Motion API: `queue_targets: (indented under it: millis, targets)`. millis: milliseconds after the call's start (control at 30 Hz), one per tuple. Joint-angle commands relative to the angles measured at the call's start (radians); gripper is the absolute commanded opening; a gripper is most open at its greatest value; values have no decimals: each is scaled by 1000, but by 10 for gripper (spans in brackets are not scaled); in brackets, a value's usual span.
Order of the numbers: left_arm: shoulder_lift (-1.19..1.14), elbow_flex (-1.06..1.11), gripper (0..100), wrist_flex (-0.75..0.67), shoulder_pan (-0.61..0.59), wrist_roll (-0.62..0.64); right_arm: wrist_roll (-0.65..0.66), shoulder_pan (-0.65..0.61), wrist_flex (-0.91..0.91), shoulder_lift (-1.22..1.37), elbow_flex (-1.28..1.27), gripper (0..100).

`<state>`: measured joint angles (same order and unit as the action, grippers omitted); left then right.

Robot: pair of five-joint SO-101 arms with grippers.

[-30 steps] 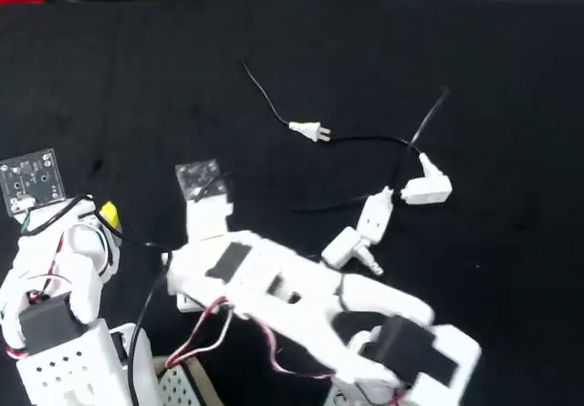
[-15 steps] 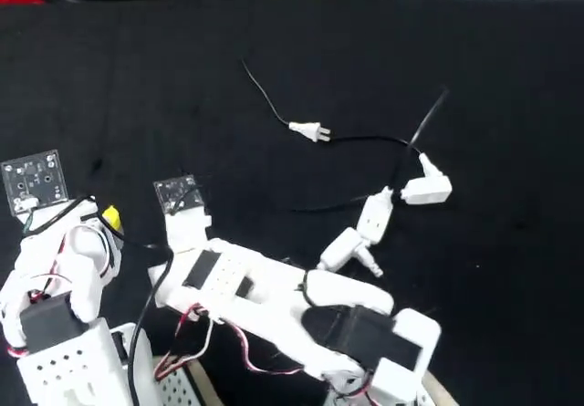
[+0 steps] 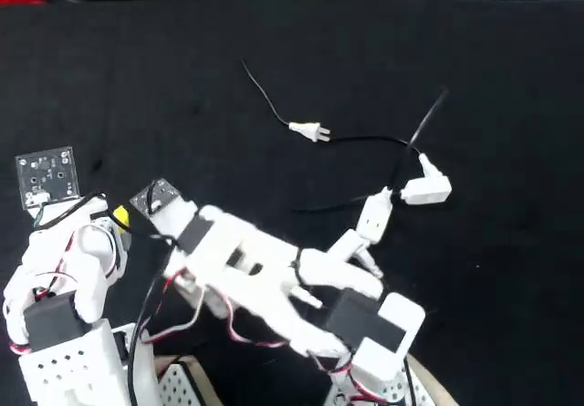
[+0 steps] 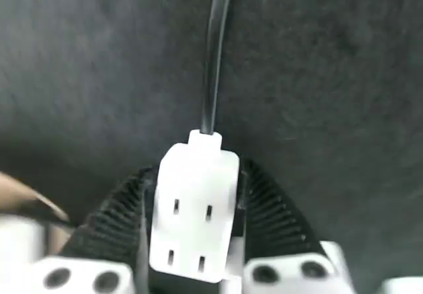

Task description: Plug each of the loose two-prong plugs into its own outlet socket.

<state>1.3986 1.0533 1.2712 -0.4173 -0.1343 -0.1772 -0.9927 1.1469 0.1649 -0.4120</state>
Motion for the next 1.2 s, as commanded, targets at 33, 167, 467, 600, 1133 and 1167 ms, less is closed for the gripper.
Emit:
queue_targets:
  millis: [33,167,467,600,1133,1167]
  targets:
    - [6,-4,209,5,15,-14,453,144,-11,1,65,26]
    - [8,16,209,6,19,-14,692,227,-63,1,67,25]
    - [8,33,209,5,21,-49,968,236,-60,-5,61,149]
    - [9,18,209,3,21,-41,956,226,37,-8,85,321]
    - [9,-160,209,57,22,138,598,499,382,-8,435,26]
    - [9,-182,209,66,22,135,597,522,408,-12,456,31]
